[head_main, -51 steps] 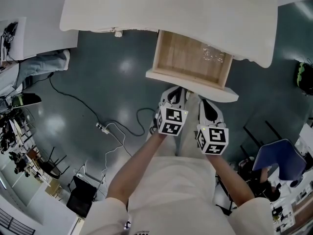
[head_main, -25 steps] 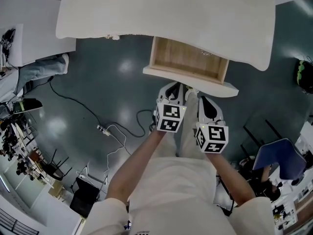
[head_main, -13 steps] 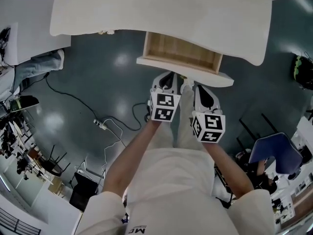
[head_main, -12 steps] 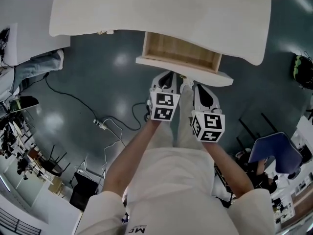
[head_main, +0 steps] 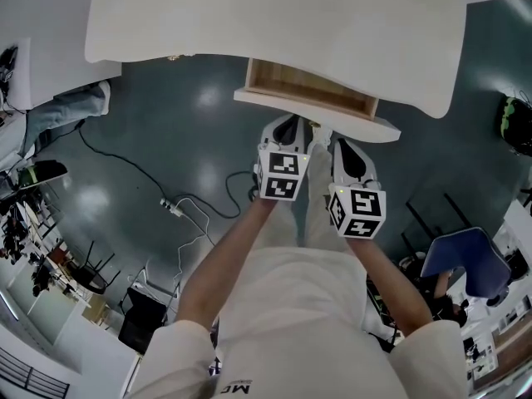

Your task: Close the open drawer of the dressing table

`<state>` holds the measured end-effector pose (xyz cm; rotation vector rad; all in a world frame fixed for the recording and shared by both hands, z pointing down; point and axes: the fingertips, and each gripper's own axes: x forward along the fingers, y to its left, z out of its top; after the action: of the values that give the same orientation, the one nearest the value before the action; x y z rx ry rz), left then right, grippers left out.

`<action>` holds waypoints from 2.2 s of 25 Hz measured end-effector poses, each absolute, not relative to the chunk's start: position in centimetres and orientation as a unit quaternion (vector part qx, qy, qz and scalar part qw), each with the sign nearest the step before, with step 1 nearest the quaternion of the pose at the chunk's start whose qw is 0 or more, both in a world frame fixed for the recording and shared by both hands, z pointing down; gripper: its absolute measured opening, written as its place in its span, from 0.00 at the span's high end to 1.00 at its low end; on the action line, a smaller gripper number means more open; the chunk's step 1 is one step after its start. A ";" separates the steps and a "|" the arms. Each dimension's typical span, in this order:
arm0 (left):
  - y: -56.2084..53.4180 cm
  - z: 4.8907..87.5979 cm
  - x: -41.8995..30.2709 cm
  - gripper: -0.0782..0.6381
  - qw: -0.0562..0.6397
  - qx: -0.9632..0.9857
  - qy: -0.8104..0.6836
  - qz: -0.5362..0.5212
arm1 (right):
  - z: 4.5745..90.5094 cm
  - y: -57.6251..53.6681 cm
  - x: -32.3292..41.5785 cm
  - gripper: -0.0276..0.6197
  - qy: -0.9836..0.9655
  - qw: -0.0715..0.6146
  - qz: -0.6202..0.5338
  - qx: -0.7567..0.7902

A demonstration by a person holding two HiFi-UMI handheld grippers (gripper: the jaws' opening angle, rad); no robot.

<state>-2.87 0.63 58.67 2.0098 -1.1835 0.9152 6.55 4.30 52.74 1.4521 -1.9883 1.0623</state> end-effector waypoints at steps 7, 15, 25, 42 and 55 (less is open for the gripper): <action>-1.3 58.5 -2.5 0.87 0.310 0.766 -0.450 0.339 | 53.2 3.1 6.7 0.95 -0.719 0.232 0.389 0.527; -2.7 58.7 -2.1 0.87 0.304 0.773 -0.448 0.331 | 53.5 2.0 6.7 0.95 -0.718 0.231 0.393 0.526; -4.0 59.3 -1.8 0.87 0.295 0.775 -0.450 0.331 | 53.8 1.5 6.8 0.95 -0.718 0.232 0.394 0.525; -6.9 59.1 -1.0 0.87 0.264 0.798 -0.462 0.283 | 54.0 1.4 6.7 0.95 -0.715 0.232 0.397 0.527; -8.6 59.1 -0.9 0.87 0.262 0.804 -0.474 0.245 | 53.6 1.3 6.3 0.95 -0.719 0.227 0.392 0.527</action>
<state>-0.86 -8.59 59.09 2.1745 -1.2828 0.6639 6.26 1.35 53.56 1.4514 -1.9814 1.0801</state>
